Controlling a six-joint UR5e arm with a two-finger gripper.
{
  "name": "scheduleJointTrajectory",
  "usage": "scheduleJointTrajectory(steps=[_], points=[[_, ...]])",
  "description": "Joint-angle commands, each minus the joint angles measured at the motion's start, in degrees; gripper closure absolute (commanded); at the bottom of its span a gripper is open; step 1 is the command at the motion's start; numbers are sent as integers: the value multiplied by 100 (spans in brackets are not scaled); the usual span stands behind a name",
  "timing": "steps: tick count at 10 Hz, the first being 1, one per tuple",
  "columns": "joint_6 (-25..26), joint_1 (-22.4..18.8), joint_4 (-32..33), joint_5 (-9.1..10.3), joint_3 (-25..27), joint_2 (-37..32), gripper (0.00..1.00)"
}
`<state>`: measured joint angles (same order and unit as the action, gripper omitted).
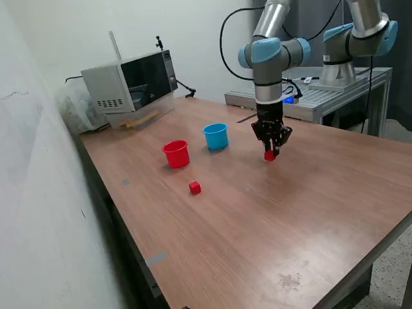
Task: Place red objects in the red bin, and blue objects in the blue bin.
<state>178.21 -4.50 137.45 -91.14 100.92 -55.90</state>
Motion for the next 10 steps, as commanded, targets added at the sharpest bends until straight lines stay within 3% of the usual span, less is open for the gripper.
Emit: scheduleJointTrajectory(steps=[1,3,5,10], points=[[-32,2,-295,0,24,-830,100],[-137,-7,-561,0,7,-1561,100],[-234,19,-666,0,-72,-1538,100],[-269,1239,-903,-9,-1766,-248,100]])
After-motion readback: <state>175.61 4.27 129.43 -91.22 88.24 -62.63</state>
